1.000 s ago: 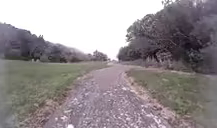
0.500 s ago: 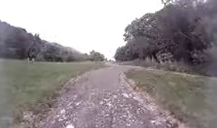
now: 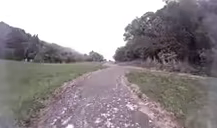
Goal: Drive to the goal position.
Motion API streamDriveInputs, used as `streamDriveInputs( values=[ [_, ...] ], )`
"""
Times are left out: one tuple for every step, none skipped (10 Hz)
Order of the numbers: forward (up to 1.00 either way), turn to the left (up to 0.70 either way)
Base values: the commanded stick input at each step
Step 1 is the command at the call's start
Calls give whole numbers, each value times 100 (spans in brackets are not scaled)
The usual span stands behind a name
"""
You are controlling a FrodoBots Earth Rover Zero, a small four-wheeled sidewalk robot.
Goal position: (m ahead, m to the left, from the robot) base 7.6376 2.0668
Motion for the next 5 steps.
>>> streamDriveInputs(
  values=[
    [85,0],
    [85,0],
    [85,0],
    [85,0],
    [85,-3]
  ],
)
